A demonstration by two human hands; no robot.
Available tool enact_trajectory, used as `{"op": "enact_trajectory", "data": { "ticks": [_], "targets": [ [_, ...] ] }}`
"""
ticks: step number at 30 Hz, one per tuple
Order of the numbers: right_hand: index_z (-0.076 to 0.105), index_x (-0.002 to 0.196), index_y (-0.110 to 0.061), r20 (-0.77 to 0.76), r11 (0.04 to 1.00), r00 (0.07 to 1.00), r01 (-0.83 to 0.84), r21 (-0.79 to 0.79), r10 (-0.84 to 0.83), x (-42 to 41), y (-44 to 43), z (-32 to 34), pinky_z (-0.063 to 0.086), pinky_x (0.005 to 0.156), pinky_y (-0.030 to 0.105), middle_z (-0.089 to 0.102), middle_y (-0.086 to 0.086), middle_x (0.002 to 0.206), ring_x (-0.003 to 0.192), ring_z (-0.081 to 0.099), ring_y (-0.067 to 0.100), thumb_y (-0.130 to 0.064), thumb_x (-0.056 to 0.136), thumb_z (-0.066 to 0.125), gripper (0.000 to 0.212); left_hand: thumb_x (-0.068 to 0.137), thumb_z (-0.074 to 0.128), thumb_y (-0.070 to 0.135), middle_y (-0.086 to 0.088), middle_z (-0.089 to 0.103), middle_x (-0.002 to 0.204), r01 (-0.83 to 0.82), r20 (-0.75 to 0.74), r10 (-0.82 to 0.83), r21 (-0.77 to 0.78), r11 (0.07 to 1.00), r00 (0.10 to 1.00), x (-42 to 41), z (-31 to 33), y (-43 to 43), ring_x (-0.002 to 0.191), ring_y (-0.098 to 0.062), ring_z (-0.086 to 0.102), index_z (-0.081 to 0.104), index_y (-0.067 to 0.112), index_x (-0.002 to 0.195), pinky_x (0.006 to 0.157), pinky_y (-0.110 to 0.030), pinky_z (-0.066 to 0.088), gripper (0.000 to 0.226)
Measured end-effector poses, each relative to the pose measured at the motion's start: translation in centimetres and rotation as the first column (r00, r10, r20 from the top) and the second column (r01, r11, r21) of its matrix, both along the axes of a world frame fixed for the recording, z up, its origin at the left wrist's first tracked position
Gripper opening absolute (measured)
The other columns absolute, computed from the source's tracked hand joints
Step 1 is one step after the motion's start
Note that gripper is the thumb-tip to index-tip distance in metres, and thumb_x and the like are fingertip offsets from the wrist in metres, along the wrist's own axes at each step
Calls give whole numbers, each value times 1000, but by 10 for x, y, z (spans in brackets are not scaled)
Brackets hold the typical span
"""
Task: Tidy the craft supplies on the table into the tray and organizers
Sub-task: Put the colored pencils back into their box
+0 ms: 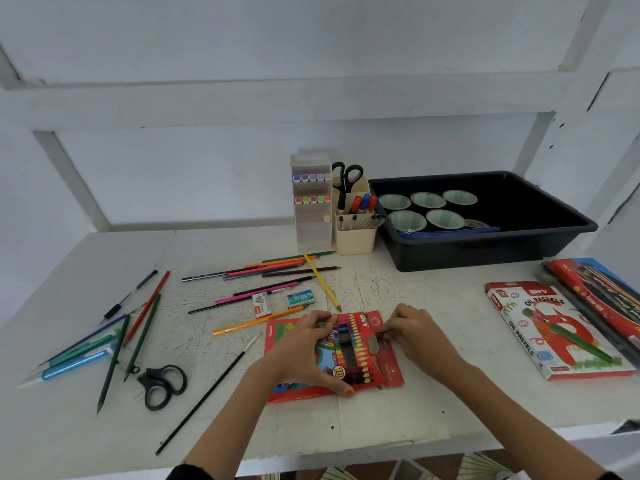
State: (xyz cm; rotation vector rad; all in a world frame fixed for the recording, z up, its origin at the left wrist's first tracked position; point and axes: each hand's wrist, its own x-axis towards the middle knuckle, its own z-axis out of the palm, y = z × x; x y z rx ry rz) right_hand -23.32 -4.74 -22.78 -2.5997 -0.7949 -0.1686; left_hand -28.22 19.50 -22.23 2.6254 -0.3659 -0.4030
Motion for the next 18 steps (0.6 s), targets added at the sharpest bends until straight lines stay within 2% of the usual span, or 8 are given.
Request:
{"op": "enact_trajectory", "data": {
  "ticks": [2,5,7,9,12,15,18],
  "targets": [
    [71,99,-14,-44,999,999,7,52,-4,-4,16,-1,41,83,23,62,-2,97,94,51,14,-20,88,63,15,55,69,76,18,6,151,-6,-2,7,5,1000,1000,-3,1,0,140,-9,8,12,27,150,117,-36,21,121],
    [63,81,-16,-141,979,988,86,183,-60,-7,33,-4,44,77,24,61,-6,86,88,52,12,-18,82,69,7,56,69,75,17,7,151,-14,5,14,0,1000,1000,-8,2,0,140,-10,10,13,27,150,117,-35,21,120],
    [54,70,-21,-205,950,975,145,277,-89,-8,41,-8,48,73,27,59,-4,81,81,54,12,-14,78,73,22,57,69,74,17,7,151,-19,5,19,2,1000,1000,-11,2,0,139,-10,11,13,27,150,117,-33,21,119],
    [46,64,-27,-212,938,970,177,297,-116,-8,46,-11,48,70,26,58,-3,80,78,54,11,-14,76,75,34,57,69,75,17,6,151,-28,5,28,7,1000,1000,-13,2,1,140,-10,10,11,28,150,117,-34,20,119],
    [43,62,-30,-229,921,964,208,328,-136,-9,52,-15,47,67,22,56,-6,76,76,54,11,-12,76,75,39,57,68,75,18,5,151,-39,-6,39,10,999,999,-16,1,5,140,-11,9,10,29,150,117,-36,20,119],
    [45,64,-28,-297,951,951,166,262,-85,-6,53,-10,45,66,18,57,-5,79,78,54,12,-13,78,73,34,55,68,77,19,5,150,-37,0,37,12,999,999,-18,1,9,140,-10,10,10,29,150,117,-36,22,121],
    [58,73,-23,-446,987,894,28,157,45,5,45,12,50,68,18,60,-5,87,83,58,9,-11,80,70,18,53,67,78,20,5,150,-33,0,33,19,999,999,-20,2,16,139,-9,11,10,30,150,116,-34,23,123]
  ]
}}
